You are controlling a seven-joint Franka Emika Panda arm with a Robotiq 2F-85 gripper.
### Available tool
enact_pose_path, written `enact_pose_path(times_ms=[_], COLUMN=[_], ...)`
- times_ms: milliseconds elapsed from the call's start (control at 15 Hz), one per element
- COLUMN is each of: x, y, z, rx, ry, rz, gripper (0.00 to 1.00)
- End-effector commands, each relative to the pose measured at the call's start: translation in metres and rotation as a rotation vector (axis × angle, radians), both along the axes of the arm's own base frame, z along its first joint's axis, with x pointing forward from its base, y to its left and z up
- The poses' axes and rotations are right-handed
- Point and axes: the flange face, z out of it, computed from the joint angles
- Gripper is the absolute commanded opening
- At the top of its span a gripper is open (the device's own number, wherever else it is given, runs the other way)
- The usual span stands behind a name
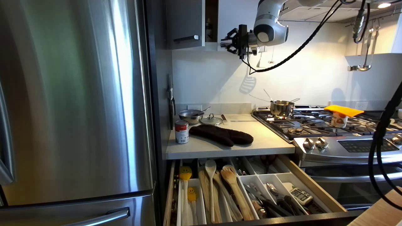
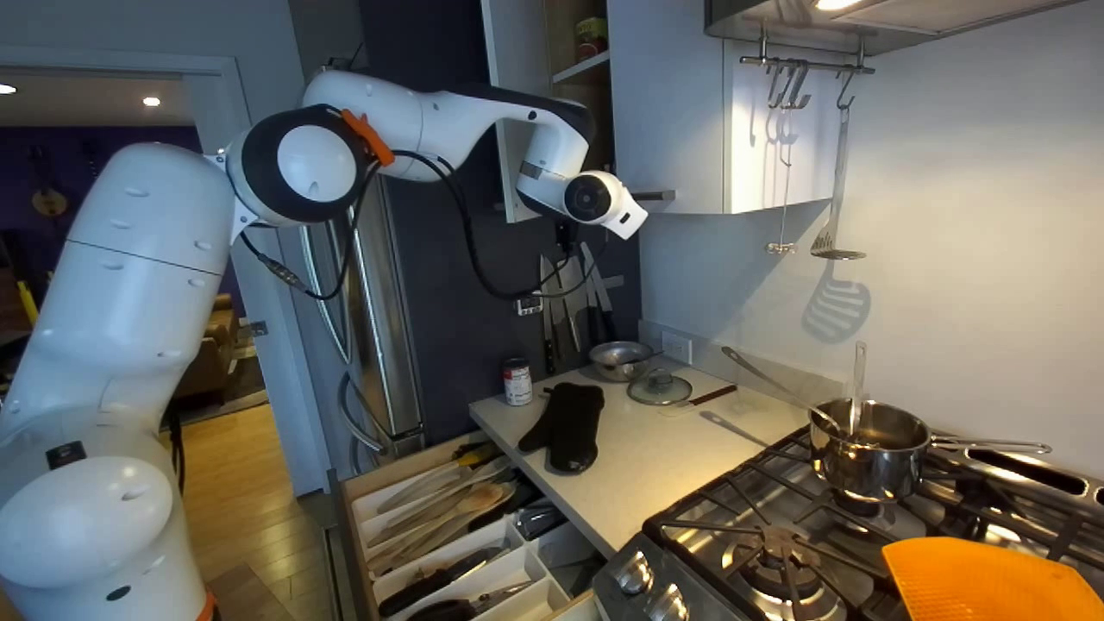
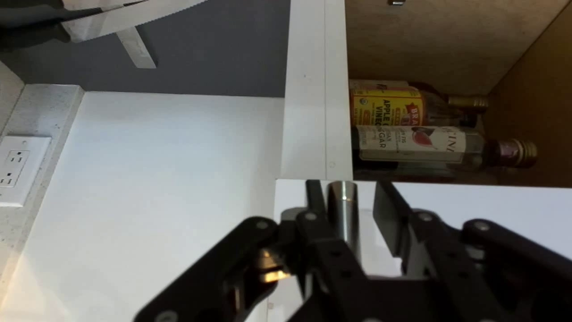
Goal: Open the cabinet's right door completely
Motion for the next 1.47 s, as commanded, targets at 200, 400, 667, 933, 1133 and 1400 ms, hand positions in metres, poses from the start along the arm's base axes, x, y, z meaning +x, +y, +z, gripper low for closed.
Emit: enact_pose_path(times_ms=[200, 400, 667, 933, 1133, 1400], x=[0.001, -0.008, -0.036, -0.073, -0.102, -0.141], y=[0.000, -0.001, -0.018, -0.037, -0.057, -0.095], z=[-0.004, -0.004, -0.001, 0.005, 0.005, 0.004], rx=[-0.008, 0.005, 0.025, 0.028, 0.055, 0.064], ry=[-0.048, -0.026, 0.025, 0.086, 0.121, 0.160], rz=[0.023, 0.091, 0.250, 0.421, 0.556, 0.726], gripper=[0.00, 0.05, 0.05, 0.05, 0.05, 0.05])
